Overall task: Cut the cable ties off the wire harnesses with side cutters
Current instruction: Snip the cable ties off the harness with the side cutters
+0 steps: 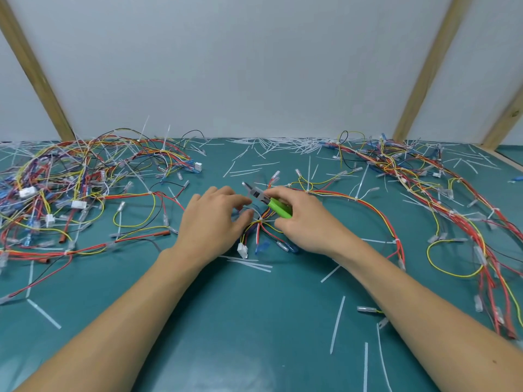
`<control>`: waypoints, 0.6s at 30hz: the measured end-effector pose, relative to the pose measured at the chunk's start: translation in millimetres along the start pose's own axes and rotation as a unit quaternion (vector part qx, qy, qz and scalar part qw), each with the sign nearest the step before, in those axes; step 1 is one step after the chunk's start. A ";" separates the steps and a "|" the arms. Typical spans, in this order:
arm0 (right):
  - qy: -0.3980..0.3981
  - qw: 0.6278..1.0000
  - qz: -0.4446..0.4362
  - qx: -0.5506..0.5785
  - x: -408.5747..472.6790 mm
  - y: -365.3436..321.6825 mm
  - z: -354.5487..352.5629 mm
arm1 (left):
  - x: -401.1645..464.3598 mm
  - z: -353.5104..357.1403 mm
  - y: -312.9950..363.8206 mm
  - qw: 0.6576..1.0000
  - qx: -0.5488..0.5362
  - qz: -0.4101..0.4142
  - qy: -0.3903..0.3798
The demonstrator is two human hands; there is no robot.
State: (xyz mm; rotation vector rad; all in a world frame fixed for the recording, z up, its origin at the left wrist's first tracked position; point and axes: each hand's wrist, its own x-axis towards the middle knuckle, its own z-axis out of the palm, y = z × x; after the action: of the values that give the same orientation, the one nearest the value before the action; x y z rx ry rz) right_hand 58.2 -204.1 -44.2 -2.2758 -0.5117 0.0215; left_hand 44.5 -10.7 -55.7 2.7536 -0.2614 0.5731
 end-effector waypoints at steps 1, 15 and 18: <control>-0.016 1.000 0.001 -0.014 0.0 -0.4 0.6 | 0.0 1.4 -0.4 1.000 0.013 -0.013 -0.006; -0.106 0.984 -0.017 0.142 2.9 0.6 -21.5 | 0.7 4.5 -2.0 0.995 -0.050 -0.084 0.034; -0.081 0.982 -0.005 0.172 3.6 3.6 -22.8 | -1.0 -0.9 5.9 0.993 -0.091 -0.066 0.035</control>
State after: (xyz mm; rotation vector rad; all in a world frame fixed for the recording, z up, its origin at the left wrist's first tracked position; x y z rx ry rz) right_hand 66.8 -221.0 -30.6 -1.9418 -0.5575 0.2713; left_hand 41.8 -15.8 -53.8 2.5472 -0.1077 0.5788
